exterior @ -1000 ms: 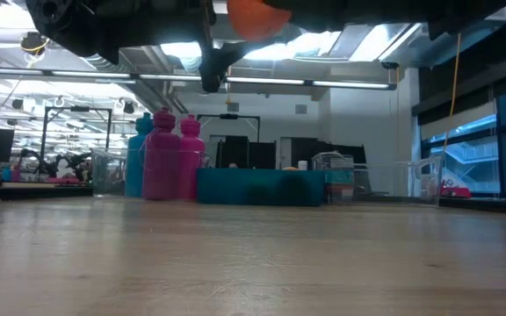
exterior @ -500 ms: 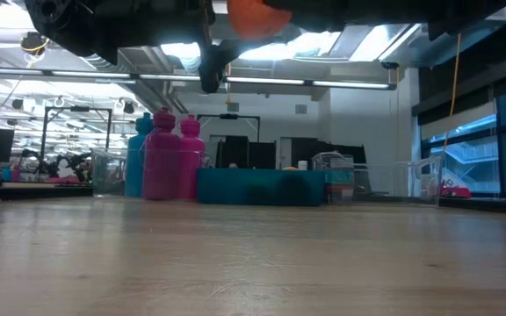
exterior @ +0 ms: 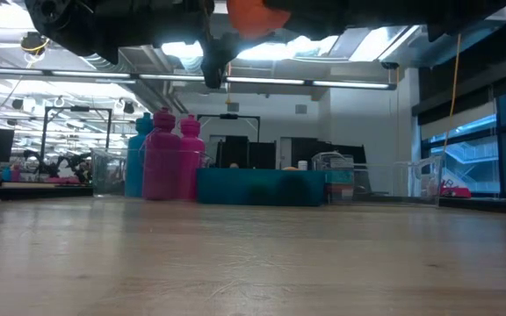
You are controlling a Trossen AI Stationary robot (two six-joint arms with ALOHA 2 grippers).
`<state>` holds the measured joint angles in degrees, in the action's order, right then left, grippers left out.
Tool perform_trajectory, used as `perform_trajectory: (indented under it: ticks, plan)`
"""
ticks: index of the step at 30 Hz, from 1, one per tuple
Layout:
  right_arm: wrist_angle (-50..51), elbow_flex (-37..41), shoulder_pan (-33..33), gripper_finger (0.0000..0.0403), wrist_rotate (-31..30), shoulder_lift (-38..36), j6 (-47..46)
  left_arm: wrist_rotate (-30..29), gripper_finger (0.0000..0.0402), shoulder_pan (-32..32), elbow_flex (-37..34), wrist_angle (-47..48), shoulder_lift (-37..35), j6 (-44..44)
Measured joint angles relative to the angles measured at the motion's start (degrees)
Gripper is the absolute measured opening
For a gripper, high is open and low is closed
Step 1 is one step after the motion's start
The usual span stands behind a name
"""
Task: Pick & Place Food Item
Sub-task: Put the orange into the blue bin
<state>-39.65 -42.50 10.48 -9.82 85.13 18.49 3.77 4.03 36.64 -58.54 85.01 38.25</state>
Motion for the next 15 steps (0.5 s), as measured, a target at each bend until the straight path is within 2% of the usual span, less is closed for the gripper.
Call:
perform_trajectory:
  ticks: [3,8,15]
  plan:
    - [1.0,0.0,0.1,0.0380,-0.9,-1.1,1.1,0.0,0.0285,0.0,0.0,-0.2,0.0,-1.7]
    - [5.6,0.1,2.2,0.0382,-5.8,-5.5,3.0,0.0,0.0285,0.0,0.1,-0.5,-0.2,-3.7]
    - [12.6,-0.1,4.5,0.0382,-8.9,-12.0,0.1,2.6,0.0285,-0.1,-0.2,3.0,-2.3,-9.1]
